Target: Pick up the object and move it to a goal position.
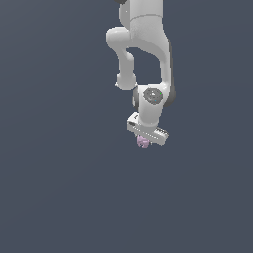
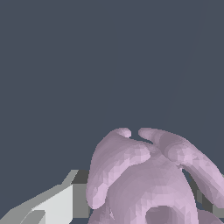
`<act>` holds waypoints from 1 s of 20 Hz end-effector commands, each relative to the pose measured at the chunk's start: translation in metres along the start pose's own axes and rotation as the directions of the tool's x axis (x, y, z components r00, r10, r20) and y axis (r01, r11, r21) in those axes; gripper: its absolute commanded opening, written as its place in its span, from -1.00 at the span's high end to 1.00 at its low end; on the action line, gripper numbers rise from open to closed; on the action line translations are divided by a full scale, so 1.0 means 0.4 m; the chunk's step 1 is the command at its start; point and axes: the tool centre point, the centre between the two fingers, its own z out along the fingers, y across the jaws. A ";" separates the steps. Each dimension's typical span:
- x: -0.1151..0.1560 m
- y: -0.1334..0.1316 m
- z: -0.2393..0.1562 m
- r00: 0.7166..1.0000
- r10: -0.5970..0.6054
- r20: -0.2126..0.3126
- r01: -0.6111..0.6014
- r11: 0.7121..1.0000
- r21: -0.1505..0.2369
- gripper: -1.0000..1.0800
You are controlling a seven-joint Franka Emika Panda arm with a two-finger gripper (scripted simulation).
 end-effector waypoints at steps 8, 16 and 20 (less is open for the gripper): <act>0.000 -0.001 0.000 1.000 0.000 0.000 0.000 1.000 0.001 1.00; 0.036 -0.008 -0.021 1.000 0.000 0.000 0.000 1.000 0.001 1.00; 0.078 -0.017 -0.044 1.000 0.000 0.000 0.000 1.000 0.000 1.00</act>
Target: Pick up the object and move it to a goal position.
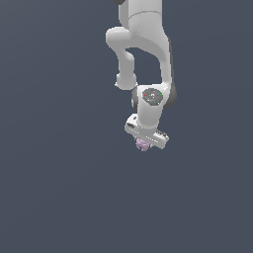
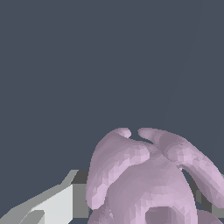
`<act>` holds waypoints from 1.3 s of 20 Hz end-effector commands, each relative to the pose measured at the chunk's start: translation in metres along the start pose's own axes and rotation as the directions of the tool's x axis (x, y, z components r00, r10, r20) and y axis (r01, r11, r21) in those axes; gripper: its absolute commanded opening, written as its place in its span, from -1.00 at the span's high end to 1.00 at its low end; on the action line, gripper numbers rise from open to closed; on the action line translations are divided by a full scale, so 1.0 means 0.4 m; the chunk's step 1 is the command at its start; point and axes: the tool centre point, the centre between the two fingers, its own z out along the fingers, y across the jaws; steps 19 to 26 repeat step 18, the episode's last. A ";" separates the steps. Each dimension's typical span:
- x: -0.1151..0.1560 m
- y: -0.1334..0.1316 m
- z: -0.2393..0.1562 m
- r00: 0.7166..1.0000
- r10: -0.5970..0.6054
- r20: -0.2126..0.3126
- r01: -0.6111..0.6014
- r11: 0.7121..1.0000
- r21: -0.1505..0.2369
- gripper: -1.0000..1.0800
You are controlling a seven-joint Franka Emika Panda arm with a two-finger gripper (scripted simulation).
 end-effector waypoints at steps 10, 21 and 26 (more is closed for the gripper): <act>0.130 -0.030 -0.072 1.000 0.001 0.000 -0.001 1.000 -0.001 1.00; 0.156 -0.037 -0.085 1.000 0.001 0.000 -0.001 1.000 -0.001 1.00; 0.156 -0.037 -0.085 1.000 0.001 0.000 -0.001 1.000 -0.001 1.00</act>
